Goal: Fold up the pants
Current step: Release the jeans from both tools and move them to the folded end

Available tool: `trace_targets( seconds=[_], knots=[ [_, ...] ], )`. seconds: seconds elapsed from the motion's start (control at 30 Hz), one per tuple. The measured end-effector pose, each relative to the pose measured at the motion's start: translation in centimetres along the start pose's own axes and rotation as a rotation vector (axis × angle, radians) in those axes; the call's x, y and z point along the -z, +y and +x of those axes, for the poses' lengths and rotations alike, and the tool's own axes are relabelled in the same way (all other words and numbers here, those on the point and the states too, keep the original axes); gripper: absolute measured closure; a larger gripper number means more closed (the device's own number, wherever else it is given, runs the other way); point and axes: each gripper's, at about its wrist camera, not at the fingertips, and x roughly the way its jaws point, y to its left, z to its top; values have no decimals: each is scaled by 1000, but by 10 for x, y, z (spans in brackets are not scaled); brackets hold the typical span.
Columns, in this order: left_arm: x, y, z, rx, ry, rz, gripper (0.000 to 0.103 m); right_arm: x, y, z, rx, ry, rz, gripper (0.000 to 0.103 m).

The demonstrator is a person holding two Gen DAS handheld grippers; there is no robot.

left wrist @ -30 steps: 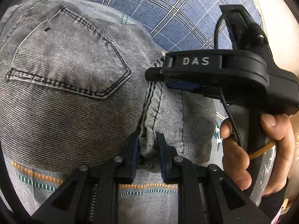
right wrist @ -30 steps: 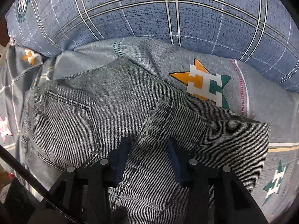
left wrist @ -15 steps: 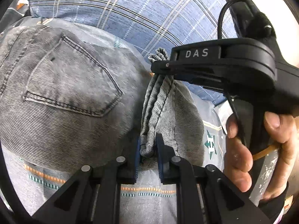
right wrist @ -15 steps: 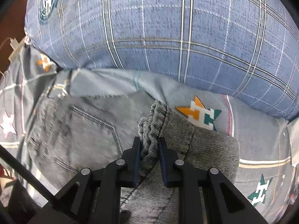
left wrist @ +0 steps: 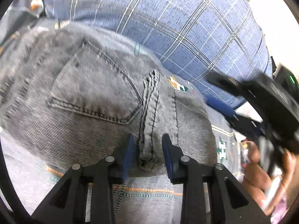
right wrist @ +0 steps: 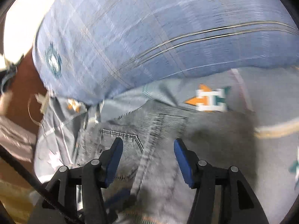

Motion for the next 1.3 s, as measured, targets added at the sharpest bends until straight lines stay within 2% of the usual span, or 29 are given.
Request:
trace_targets(
  seconds=[0.1, 0.2, 0.27, 0.4, 0.47, 0.6, 0.7, 0.8, 0.83, 0.97, 1.07, 1.13, 1.23, 1.3],
  knots=[
    [-2, -7, -3, -91, -65, 74, 74, 35, -24, -16, -82, -40, 89, 41],
    [0, -18, -5, -159, -116, 150, 73, 60, -45, -13, -102, -65, 124, 41],
    [3, -24, -6, -192, -139, 180, 73, 58, -54, -5, -64, -31, 144, 41],
    [7, -32, -10, -249, -185, 242, 71, 51, -43, -17, -38, -102, 85, 41],
    [9, -36, -10, -274, -201, 267, 70, 53, -34, -17, -35, -96, 46, 41],
    [8, -35, -8, -270, -169, 262, 69, 58, -28, -7, -30, -63, 23, 40],
    [1, -30, -15, -261, -144, 232, 67, 59, -28, -1, -17, -61, 28, 37],
    [-13, -18, -33, -241, -121, 185, 42, 64, -20, 2, -43, -61, 2, 27],
    [-17, -13, -40, -232, -115, 169, 40, 67, -16, 2, -52, -62, -9, 25],
    [-29, 26, -70, -224, -92, 46, 40, 81, 10, -1, -122, -77, -75, 16],
    [-27, 72, -88, -219, -87, -73, 40, 95, 35, -5, -133, -141, -129, 9],
    [-23, 96, -96, -233, -96, -137, 40, 103, 47, -3, -135, -149, -149, 9],
    [-21, 129, -98, -257, -87, -250, 40, 111, 58, 6, -115, -129, -169, 9],
    [-23, 143, -92, -230, -53, -306, 40, 112, 58, 14, -125, -79, -171, 9]
  ],
)
